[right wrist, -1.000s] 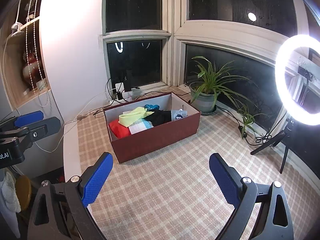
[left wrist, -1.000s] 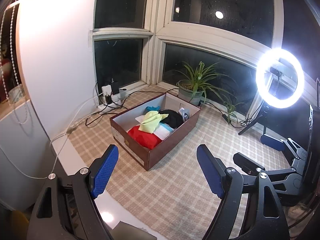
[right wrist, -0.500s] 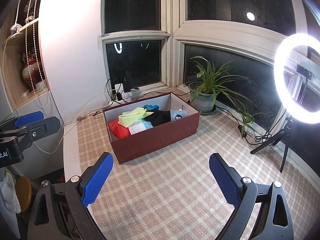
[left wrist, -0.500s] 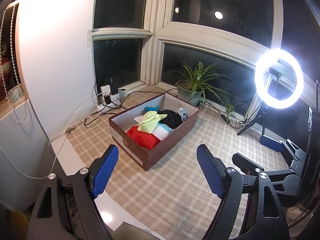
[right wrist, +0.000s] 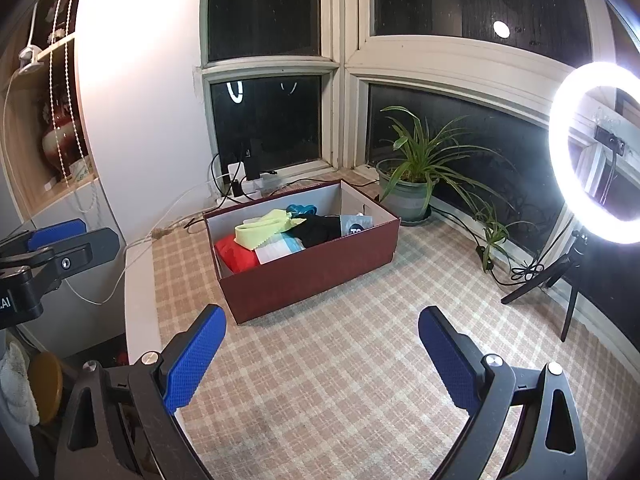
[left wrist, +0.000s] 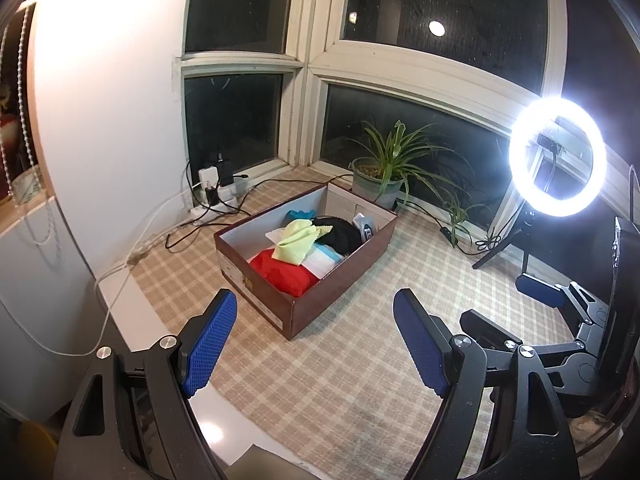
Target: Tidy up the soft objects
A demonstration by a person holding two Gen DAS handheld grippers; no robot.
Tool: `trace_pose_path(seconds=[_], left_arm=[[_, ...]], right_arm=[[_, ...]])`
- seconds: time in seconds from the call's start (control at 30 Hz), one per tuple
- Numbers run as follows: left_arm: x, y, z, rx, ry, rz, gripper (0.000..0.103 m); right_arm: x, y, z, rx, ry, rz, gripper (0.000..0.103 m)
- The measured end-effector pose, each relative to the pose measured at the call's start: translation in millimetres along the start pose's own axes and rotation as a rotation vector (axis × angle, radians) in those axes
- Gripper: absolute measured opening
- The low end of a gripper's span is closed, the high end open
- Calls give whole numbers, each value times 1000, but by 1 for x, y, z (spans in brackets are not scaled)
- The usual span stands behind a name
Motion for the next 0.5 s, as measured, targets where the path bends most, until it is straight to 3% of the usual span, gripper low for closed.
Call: trace_pose_path(seconds=[0.5], left_arm=[[5, -2, -9, 13, 0, 0, 81]], right_arm=[[7, -5, -9, 11, -28, 19, 95]])
Point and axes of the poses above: each gripper's, at about its wrist camera, not at the fingertips, and y roughly against the way its jaws point, z to its left, x to its underside, the point moved 6 cm from there along -y, roughly the way its jaws point, and after that the axes turned 7 degrees about z, right-handed, at the moved point
